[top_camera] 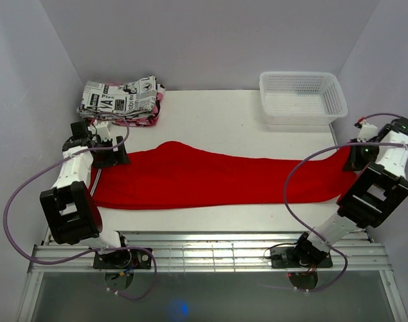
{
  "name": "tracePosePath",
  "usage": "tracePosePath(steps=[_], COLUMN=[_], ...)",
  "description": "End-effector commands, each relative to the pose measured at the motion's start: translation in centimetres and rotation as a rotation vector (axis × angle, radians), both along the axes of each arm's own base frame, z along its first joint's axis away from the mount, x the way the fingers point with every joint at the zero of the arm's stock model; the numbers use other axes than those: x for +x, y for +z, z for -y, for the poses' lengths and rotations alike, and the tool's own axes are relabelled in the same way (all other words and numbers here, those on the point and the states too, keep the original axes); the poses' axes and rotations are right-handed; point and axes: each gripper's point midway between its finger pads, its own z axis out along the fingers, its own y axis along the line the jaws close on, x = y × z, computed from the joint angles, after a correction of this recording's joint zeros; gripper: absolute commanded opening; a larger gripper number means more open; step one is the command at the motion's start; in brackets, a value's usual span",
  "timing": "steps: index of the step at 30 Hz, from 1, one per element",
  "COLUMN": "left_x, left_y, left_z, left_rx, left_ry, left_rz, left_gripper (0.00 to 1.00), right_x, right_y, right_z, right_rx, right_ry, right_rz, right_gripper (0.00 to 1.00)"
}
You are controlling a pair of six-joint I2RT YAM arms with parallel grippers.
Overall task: Fold and stack the trousers
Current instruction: Fold the trousers
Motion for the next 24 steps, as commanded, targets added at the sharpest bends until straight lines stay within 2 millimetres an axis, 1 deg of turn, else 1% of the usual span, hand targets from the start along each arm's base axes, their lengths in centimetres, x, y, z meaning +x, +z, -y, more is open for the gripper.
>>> tracePosePath(steps=[1,3,4,5,6,7,8,9,10,11,12,13,14,15,17,18,20,21,23,24], left_x=[-1.6,-2.0,-2.0,-2.3,-2.4,-2.5,-2.7,-2.8,-2.9,-3.1,-3.4,-3.5,-3.7,-3.9,-4.2,-4.3,-4.6,-4.7,-4.7,-4.7], left_y=[-0.8,-1.6,-1.7,-1.9,-2.2,-2.4,-2.7,-3.0,-3.2,-3.4,-3.6,-3.8,-3.9,-4.2,-4.6,-4.6,-5.1,-5.2,-5.5,-5.6], left_z=[-0.2,-0.7,-0.8,-0.9,-0.9,-0.8,-0.6,-0.6,-0.6,-0.6,-0.7,-0.7,-0.9,-0.9,-1.0,-0.9,-0.7,-0.7,-0.7,-0.7], left_rx=[0.004,0.013,0.015,0.015,0.010,0.003,-0.002,-0.005,-0.006,-0.002,0.000,0.008,0.011,0.013,0.009,0.007,-0.006,-0.011,-0.019,-0.022], left_ry=[0.009,0.021,0.025,0.026,0.024,0.020,0.013,0.011,0.010,0.004,0.006,0.006,0.006,0.007,0.017,0.024,0.031,0.033,0.048,0.051], left_rz=[-0.050,-0.079,-0.082,-0.092,-0.101,-0.108,-0.117,-0.125,-0.133,-0.141,-0.148,-0.154,-0.157,-0.164,-0.168,-0.166,-0.180,-0.186,-0.194,-0.194], left_gripper=[0.98,0.98,0.98,0.98,0.98,0.98,0.98,0.98,0.98,0.98,0.98,0.98,0.98,0.98,0.98,0.98,0.98,0.98,0.98,0.98], right_x=[3.4,5.0,5.3,5.3,5.9,6.0,5.7,6.4,6.3,6.1,5.8,6.4,6.1,5.7,5.7,5.0,4.8,3.8,3.7,3.1], right_y=[5.1,6.3,6.9,7.0,7.2,7.5,7.1,7.7,8.0,7.5,8.0,8.6,8.7,9.1,9.7,9.9,10.4,10.5,10.1,9.7], right_z=[-10.2,-13.6,-16.5,-18.1,-19.5,-21.9,-23.5,-25.6,-27.1,-28.2,-30.3,-31.5,-32.9,-34.9,-36.9,-38.8,-40.8,-42.6,-44.1,-45.3], right_rx=[0.181,0.229,0.251,0.292,0.314,0.361,0.410,0.430,0.474,0.491,0.508,0.528,0.543,0.559,0.581,0.597,0.616,0.633,0.626,0.636], right_ry=[0.151,0.179,0.242,0.256,0.275,0.284,0.290,0.342,0.337,0.339,0.378,0.379,0.396,0.440,0.450,0.488,0.519,0.550,0.568,0.583], right_rz=[0.168,0.230,0.243,0.244,0.266,0.261,0.251,0.300,0.301,0.296,0.311,0.336,0.329,0.328,0.336,0.330,0.340,0.320,0.313,0.289], right_gripper=[0.08,0.08,0.08,0.08,0.08,0.08,0.08,0.08,0.08,0.08,0.08,0.08,0.08,0.08,0.08,0.08,0.08,0.08,0.08,0.08])
